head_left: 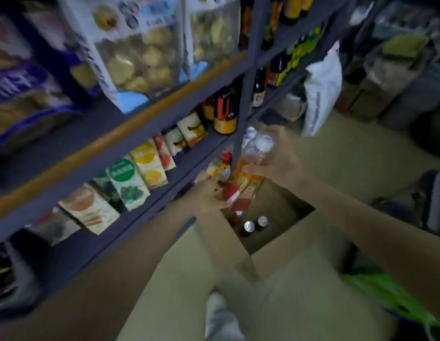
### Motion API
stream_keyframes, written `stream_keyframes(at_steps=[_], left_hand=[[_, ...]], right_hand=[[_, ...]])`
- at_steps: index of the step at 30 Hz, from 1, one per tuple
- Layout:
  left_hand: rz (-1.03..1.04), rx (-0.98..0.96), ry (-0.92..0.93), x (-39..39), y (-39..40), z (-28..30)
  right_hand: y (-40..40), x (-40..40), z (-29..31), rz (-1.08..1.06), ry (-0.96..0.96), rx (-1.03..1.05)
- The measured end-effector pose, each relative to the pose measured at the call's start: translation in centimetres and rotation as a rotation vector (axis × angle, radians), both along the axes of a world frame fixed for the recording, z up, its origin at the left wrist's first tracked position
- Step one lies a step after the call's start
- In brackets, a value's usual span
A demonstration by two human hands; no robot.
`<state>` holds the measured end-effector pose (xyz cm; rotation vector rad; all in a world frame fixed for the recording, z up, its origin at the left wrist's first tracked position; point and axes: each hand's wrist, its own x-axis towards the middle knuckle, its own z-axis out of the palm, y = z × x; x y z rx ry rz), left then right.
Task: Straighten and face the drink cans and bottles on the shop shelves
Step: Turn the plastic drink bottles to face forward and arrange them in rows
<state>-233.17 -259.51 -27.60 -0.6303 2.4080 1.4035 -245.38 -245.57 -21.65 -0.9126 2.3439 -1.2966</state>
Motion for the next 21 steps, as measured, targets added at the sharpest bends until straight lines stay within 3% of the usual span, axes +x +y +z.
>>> stream_keyframes(at_steps=[9,13,17,21], left_hand=[[0.071,-0.294,0.023,-7.6,-0.7,-26.9],[-0.029,-0.43,0.071,-11.3,0.0,-38.4],[-0.146,-0.516,-0.041,-15.2,1.4,-46.0],[-0.231,-0.623,-0.07,-18.1,2.2,-50.4]], right_hand=[[1.4,-9.8,-30.1,-0.223,-0.045,0.208],[1.7,-13.1,-43.7,-0.249,-0.064,0.187],[2.2,-14.5,-52.3,-0.222,0.014,0.127],[2.2,-15.4,-56.0,-0.195,0.087,0.057]])
